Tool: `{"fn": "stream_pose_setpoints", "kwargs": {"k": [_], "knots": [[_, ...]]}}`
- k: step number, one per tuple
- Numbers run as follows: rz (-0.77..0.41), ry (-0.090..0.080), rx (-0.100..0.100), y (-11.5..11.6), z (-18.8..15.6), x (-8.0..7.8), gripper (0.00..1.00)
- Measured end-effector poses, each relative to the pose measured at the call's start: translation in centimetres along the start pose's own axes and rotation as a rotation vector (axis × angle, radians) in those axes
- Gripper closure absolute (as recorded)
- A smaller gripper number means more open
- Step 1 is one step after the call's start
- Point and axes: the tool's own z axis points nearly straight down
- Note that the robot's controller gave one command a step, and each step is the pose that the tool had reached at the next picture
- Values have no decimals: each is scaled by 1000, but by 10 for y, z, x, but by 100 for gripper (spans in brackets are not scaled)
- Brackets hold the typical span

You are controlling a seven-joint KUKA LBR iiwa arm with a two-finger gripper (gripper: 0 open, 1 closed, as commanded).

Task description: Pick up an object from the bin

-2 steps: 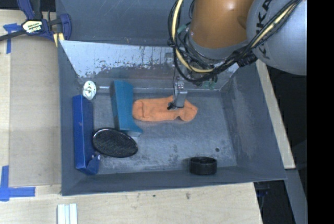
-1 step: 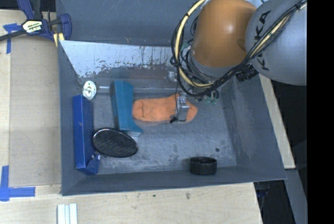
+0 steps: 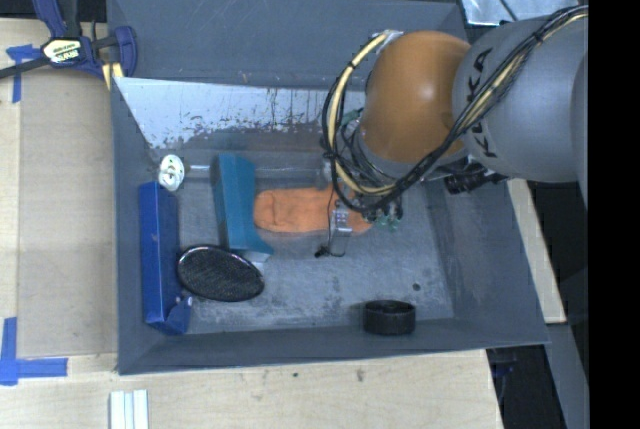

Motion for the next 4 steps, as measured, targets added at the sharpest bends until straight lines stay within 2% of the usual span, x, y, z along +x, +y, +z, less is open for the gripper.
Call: {"fn": "stream_pose_setpoints", "kwargs": {"k": [1, 3, 4], "knots": [[33, -5, -1, 10, 76, -26, 100], [34, -5, -2, 10, 76, -26, 100], [34, -4, -1, 10, 77, -26, 0]]}}
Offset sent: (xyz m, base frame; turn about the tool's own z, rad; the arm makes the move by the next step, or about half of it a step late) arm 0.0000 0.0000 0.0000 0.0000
